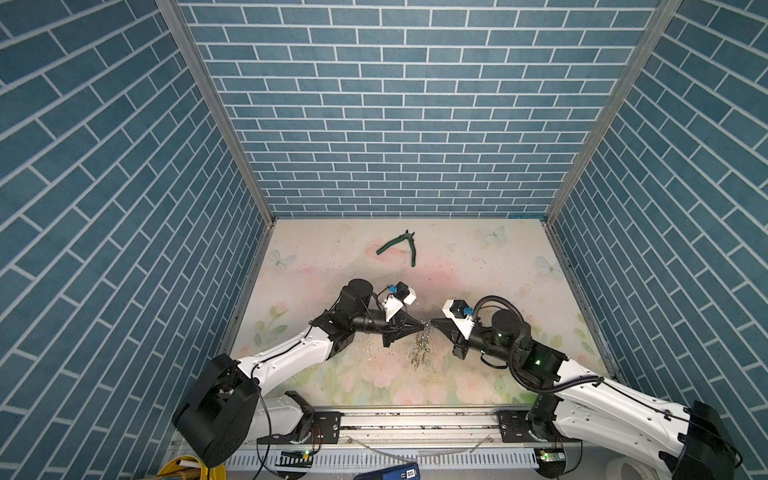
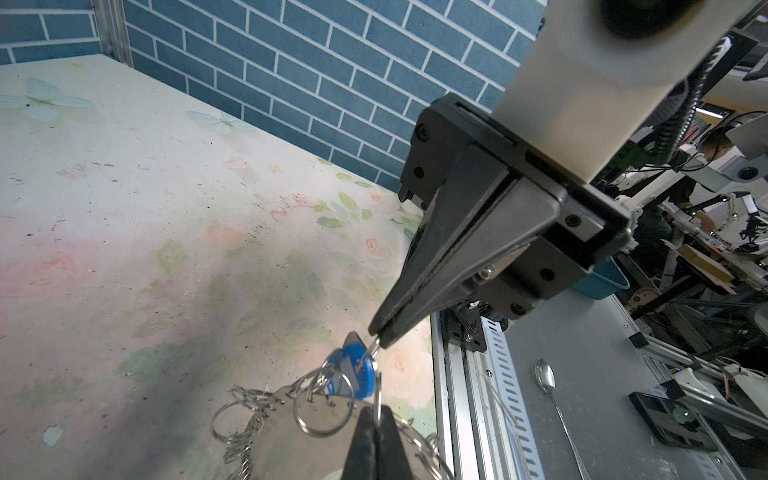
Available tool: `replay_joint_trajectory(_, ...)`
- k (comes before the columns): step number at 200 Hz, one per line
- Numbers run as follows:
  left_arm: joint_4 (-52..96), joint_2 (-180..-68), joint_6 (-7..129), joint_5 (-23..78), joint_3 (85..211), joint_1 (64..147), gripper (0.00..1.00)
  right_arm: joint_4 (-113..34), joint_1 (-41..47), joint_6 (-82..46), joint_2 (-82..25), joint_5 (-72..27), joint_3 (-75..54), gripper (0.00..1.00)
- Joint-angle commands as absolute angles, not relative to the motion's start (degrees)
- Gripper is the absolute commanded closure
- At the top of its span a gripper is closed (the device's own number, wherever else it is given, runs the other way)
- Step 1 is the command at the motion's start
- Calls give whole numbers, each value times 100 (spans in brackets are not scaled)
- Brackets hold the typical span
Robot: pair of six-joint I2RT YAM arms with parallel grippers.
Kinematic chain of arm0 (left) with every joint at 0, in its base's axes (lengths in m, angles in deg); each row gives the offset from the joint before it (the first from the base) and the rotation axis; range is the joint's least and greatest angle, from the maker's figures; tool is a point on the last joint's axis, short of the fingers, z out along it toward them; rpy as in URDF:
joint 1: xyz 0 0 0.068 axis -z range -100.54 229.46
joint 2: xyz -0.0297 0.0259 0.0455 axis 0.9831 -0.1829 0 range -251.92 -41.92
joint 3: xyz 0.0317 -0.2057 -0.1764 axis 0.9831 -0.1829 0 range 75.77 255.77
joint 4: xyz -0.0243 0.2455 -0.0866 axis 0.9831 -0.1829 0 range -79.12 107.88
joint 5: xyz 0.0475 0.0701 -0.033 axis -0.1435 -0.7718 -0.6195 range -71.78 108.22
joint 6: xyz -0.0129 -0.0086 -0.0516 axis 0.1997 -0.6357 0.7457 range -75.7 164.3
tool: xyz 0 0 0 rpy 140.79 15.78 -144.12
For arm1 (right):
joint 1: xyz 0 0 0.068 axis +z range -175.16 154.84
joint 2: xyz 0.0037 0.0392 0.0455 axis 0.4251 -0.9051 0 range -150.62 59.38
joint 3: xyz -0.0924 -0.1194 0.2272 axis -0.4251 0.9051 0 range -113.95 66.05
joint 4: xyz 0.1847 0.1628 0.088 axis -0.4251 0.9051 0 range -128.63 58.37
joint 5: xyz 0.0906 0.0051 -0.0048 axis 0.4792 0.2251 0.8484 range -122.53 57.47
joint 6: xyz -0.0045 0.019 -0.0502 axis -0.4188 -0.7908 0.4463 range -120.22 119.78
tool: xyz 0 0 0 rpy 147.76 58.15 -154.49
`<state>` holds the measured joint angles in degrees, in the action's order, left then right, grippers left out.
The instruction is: Put the keys on the keyring
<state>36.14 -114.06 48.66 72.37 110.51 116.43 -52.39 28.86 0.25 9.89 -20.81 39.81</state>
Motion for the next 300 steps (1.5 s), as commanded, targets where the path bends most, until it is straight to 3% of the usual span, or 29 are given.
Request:
replay_joint_trajectory(1, 3734, -11478, 4958, 7283, 11149, 11604, 100, -5529, 2971, 169, 926, -2058, 4083, 100)
replay_joint_trajectory(300, 3733, -11450, 4817, 7042, 11091, 11509, 100, -5374, 3235, 221, 733, -2251, 3920, 100)
